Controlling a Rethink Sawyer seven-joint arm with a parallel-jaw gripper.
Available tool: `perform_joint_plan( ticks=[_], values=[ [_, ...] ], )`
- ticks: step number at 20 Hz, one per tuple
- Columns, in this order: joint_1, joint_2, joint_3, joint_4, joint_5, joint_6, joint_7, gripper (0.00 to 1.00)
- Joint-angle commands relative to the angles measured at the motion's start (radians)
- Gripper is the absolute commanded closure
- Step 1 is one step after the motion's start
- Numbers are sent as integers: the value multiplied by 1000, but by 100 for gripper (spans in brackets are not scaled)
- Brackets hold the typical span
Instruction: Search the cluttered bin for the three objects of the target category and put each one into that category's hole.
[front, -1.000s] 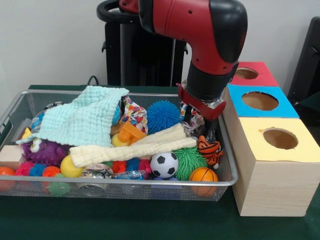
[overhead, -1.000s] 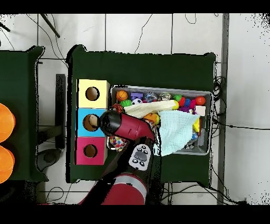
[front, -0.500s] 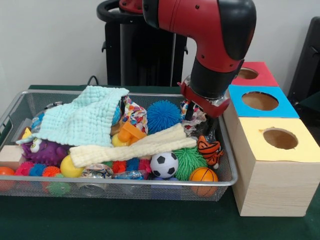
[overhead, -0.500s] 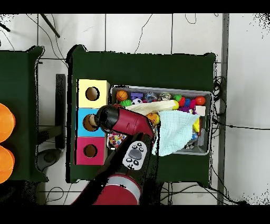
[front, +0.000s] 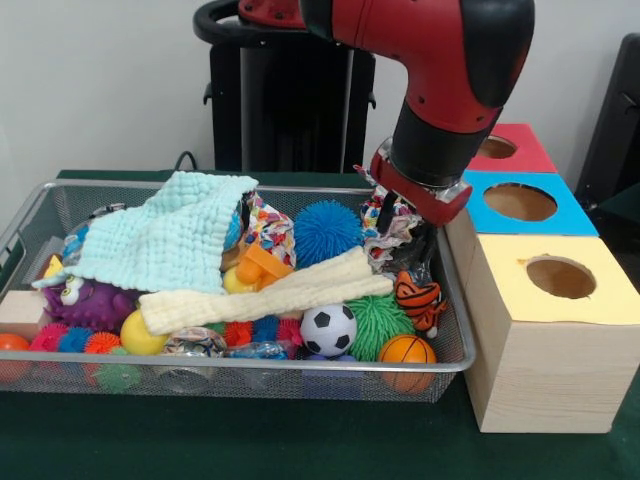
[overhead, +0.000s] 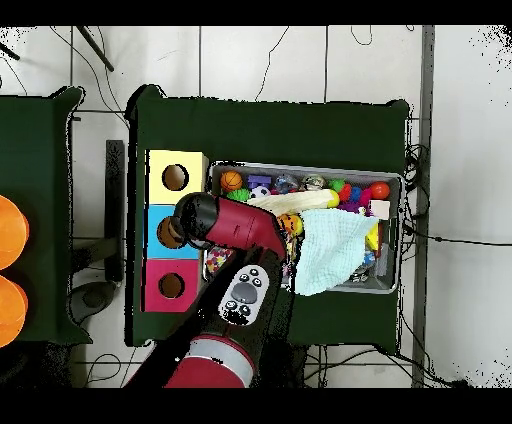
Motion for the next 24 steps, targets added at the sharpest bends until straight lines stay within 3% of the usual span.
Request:
perform_joint_plan(
  ticks=[1,12,13,24],
  values=[
    [-2,41,29,-67,23,77,242,0],
    [0,64,28,-116,28,87,254,0],
    [-9,26,33,-36,30,44,236,0],
    [-2,37,50,-37,41,4,242,0]
  ],
)
